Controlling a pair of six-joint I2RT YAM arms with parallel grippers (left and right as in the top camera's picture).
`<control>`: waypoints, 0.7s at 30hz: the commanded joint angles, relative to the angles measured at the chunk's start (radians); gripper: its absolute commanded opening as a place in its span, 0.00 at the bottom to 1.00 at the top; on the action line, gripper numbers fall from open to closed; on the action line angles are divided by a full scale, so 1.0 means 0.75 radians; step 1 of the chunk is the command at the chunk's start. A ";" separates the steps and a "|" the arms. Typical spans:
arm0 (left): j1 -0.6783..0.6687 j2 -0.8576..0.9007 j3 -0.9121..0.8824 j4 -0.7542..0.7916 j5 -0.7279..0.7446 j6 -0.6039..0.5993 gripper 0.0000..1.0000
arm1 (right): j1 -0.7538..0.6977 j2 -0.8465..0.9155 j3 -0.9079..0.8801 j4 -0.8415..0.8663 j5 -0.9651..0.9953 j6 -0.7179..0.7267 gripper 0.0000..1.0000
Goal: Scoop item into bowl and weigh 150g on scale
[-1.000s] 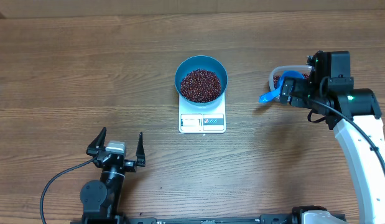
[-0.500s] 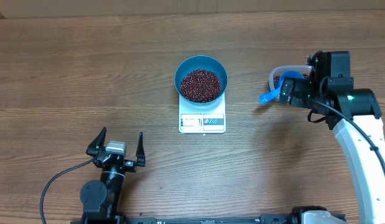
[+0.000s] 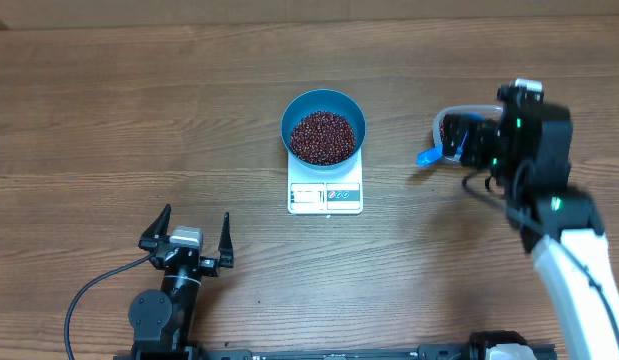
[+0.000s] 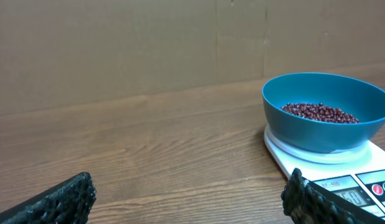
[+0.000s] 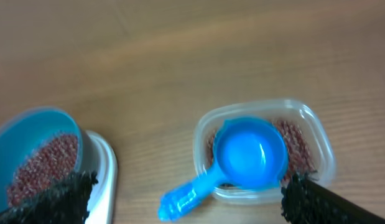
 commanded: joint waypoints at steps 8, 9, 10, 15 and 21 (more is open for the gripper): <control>0.014 -0.015 -0.005 -0.002 0.015 0.021 0.99 | -0.008 -0.666 -0.872 1.102 -0.190 -0.002 1.00; 0.014 -0.015 -0.005 -0.002 0.015 0.021 1.00 | -0.008 -0.713 -0.925 1.154 -0.190 -0.002 1.00; 0.014 -0.015 -0.005 -0.002 0.015 0.021 1.00 | -0.008 -0.774 -0.986 1.201 -0.190 -0.003 1.00; 0.014 -0.015 -0.005 -0.002 0.015 0.021 1.00 | -0.008 -1.052 -1.201 1.158 -0.191 -0.002 1.00; 0.014 -0.015 -0.005 -0.002 0.015 0.021 1.00 | -0.013 -1.271 -1.270 0.941 -0.204 -0.003 1.00</control>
